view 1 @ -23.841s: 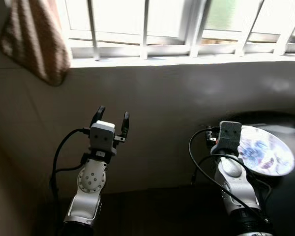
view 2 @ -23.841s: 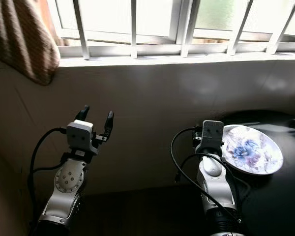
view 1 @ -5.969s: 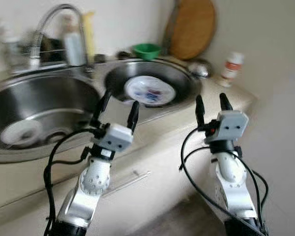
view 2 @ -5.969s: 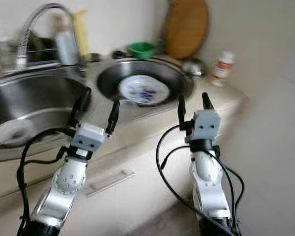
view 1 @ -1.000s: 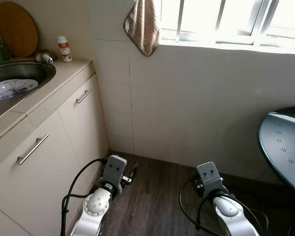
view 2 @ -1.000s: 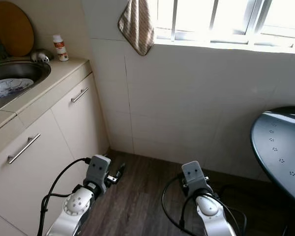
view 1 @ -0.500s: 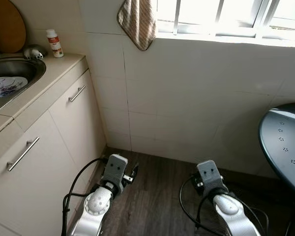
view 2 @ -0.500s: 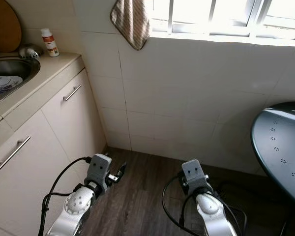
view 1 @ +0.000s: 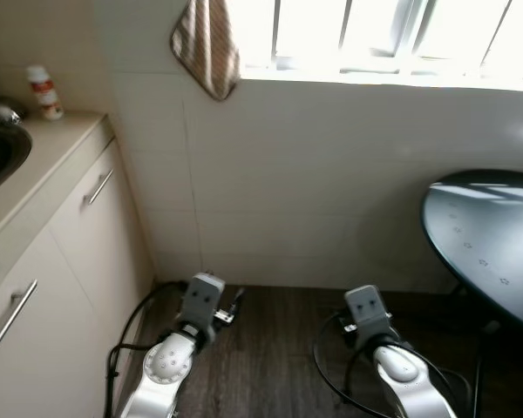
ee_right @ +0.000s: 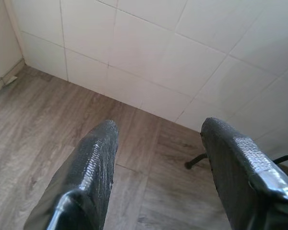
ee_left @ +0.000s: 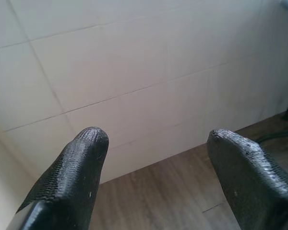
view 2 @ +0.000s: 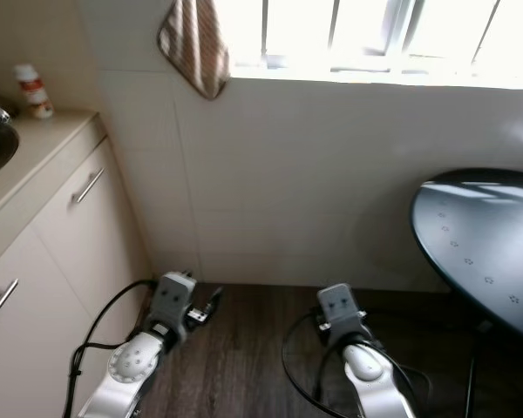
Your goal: Kitchen organization
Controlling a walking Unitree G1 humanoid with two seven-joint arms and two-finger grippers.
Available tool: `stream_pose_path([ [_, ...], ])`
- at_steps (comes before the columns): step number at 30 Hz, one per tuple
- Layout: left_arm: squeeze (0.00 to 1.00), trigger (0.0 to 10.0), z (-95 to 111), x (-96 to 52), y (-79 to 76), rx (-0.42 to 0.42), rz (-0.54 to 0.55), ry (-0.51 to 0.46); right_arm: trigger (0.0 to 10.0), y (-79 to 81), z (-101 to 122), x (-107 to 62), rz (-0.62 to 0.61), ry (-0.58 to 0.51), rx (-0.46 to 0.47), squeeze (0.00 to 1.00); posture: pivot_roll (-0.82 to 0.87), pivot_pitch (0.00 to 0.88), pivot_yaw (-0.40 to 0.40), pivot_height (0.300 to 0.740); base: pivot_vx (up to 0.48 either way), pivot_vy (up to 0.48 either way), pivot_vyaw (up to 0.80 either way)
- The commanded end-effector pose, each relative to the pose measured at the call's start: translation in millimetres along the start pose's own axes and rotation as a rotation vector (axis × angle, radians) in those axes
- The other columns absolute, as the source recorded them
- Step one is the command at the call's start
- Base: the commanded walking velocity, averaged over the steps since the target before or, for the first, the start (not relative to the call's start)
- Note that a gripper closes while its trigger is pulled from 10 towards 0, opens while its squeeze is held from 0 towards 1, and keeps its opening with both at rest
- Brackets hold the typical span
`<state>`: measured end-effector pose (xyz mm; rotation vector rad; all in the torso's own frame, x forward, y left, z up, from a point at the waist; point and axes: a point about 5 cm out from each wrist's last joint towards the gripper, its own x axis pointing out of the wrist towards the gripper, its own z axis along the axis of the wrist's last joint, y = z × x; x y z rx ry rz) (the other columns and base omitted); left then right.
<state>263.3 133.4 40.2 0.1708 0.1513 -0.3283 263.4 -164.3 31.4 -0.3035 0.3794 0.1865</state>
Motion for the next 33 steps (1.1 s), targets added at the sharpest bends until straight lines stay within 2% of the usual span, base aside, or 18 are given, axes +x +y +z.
stream_pose_path([
  [1,0.00,10.0,2.8,2.5,-7.5,-0.003,-0.025,-0.009,10.0,-6.4,-0.2,-0.9,-0.016,0.002,-0.005,0.00,-0.01,0.000,-0.006,0.740,0.000,0.000,0.00],
  [5,0.00,10.0,2.9,2.7,-7.4,0.006,-0.026,-0.007,10.0,-6.5,-0.1,-0.9,-0.017,0.000,-0.002,0.00,-0.01,0.000,-0.004,0.740,0.000,0.000,0.00],
  [11,0.00,10.0,3.0,2.7,-8.6,0.076,-0.033,0.007,10.0,-5.6,-0.7,-0.6,-0.001,0.016,-0.020,0.00,-0.01,0.000,-0.003,0.740,0.000,0.000,0.00],
  [12,0.00,10.0,3.4,1.7,-9.4,0.136,-0.028,0.013,10.0,1.0,-1.1,-2.0,0.056,0.025,-0.068,0.00,-0.01,0.000,-0.001,0.740,0.000,0.000,0.00],
  [15,0.00,10.0,2.8,-2.1,-9.4,0.212,-0.009,0.033,10.0,6.0,-3.0,-6.5,0.121,0.039,-0.134,0.00,0.00,0.000,-0.004,0.740,0.000,0.000,0.00],
  [18,0.00,10.0,2.4,-4.3,-8.0,0.232,0.007,0.041,10.0,5.9,-3.6,-8.1,0.131,0.048,-0.149,0.00,0.00,0.000,-0.004,0.740,0.000,0.000,0.00],
  [21,0.00,10.0,-5.2,-13.8,3.0,0.315,0.058,0.111,10.0,7.6,-6.1,-13.6,0.170,0.049,-0.249,0.00,-0.01,0.000,-0.003,0.740,0.000,0.000,0.00],
  [22,0.00,10.0,-5.2,-13.8,3.0,0.315,0.058,0.111,10.0,7.6,-6.1,-13.6,0.170,0.049,-0.249,0.00,-0.01,0.000,-0.003,0.740,0.000,0.000,0.00],
  [24,0.00,10.0,-11.9,-23.7,8.2,0.310,0.097,0.153,10.0,7.6,-8.9,-17.2,0.206,0.039,-0.222,0.00,-0.01,0.000,-0.003,0.740,0.000,0.000,0.00],
  [28,0.00,10.0,-21.5,-25.7,5.5,0.280,0.118,0.190,10.0,10.6,-9.1,-17.0,0.227,0.026,-0.173,0.00,-0.01,0.000,-0.002,0.740,0.000,0.000,0.00],
  [30,0.00,10.0,-24.6,-25.9,7.9,0.226,0.124,0.197,10.0,9.9,-9.1,-17.8,0.207,0.018,-0.171,0.00,-0.01,0.000,0.001,0.740,0.000,0.000,0.00],
  [33,0.00,10.0,-23.5,-26.2,11.6,0.214,0.126,0.192,10.0,4.8,-14.8,-21.3,0.159,0.048,-0.166,0.00,-0.01,0.000,0.002,0.740,0.000,0.000,0.00],
])
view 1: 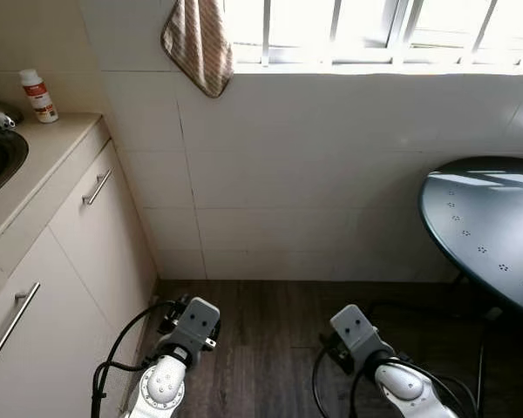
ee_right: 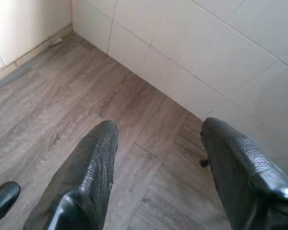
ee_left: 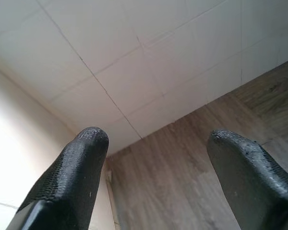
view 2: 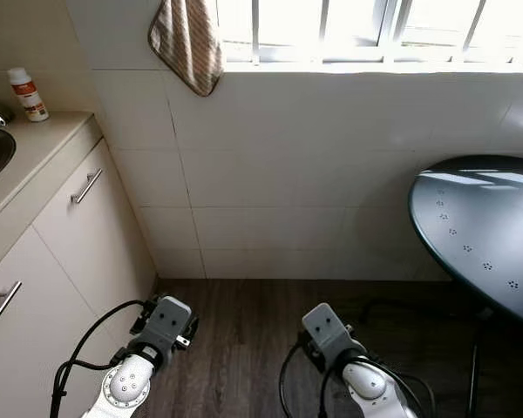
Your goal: Kitchen organization
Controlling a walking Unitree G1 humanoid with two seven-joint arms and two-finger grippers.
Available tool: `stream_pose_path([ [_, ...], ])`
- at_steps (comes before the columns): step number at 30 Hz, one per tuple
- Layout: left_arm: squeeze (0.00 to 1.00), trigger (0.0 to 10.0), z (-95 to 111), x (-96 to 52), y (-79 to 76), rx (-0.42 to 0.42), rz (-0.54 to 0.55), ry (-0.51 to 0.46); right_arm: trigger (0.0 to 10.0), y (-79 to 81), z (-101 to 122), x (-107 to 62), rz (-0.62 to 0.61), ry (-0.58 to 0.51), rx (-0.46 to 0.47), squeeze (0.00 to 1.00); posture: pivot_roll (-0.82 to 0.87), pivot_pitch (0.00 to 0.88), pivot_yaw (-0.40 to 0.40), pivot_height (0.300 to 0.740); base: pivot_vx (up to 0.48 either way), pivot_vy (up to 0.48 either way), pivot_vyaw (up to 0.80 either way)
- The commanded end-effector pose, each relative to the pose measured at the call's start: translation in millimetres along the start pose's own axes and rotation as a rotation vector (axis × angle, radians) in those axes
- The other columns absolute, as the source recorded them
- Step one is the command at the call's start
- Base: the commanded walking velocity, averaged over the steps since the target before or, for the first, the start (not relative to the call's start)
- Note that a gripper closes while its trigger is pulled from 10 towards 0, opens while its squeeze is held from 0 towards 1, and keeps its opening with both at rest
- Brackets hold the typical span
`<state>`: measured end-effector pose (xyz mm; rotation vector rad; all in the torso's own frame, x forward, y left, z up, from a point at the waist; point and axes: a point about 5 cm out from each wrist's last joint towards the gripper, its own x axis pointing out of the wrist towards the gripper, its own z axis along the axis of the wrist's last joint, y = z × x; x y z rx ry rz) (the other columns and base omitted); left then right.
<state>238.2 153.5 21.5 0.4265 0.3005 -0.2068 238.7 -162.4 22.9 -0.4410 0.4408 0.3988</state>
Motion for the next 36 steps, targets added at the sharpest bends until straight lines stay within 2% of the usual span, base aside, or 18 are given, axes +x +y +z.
stream_pose_path([
  [1,0.00,10.0,0.9,0.6,3.7,0.005,0.000,-0.001,10.0,-4.8,0.0,-4.3,-0.038,0.000,0.000,0.00,-0.01,0.000,0.005,0.740,0.000,0.000,0.00],
  [6,0.00,10.0,0.6,-0.6,3.4,0.023,-0.002,0.015,10.0,-5.3,-0.2,-8.7,-0.070,0.009,-0.023,0.00,0.00,0.000,0.000,0.740,0.000,0.000,0.00],
  [10,0.00,10.0,-1.3,-3.3,4.1,0.021,0.005,0.032,10.0,-7.4,-4.0,-12.3,-0.099,0.019,0.015,0.00,0.00,0.000,0.000,0.740,0.000,0.000,0.00],
  [13,0.00,10.0,-4.5,-8.2,3.8,0.090,-0.011,0.038,10.0,-7.3,-2.5,-11.3,-0.105,0.005,0.006,0.00,0.01,0.000,0.001,0.740,0.000,0.000,0.00],
  [20,0.00,10.0,-4.9,-7.2,4.1,0.050,-0.006,0.035,10.0,-7.5,-1.6,-9.6,-0.111,-0.010,0.023,0.00,0.00,0.000,0.001,0.740,0.000,0.000,0.00],
  [31,0.00,10.0,-4.5,-8.1,4.5,0.046,-0.010,0.041,10.0,-5.9,-3.1,-9.6,-0.117,0.018,0.021,0.00,0.00,0.000,0.003,0.740,0.000,0.000,0.00],
  [36,0.00,10.0,-4.9,-8.9,5.2,0.046,-0.011,0.042,10.0,-5.4,-0.2,-9.7,-0.110,-0.009,0.052,0.00,0.01,0.000,0.003,0.740,0.000,0.000,0.00],
])
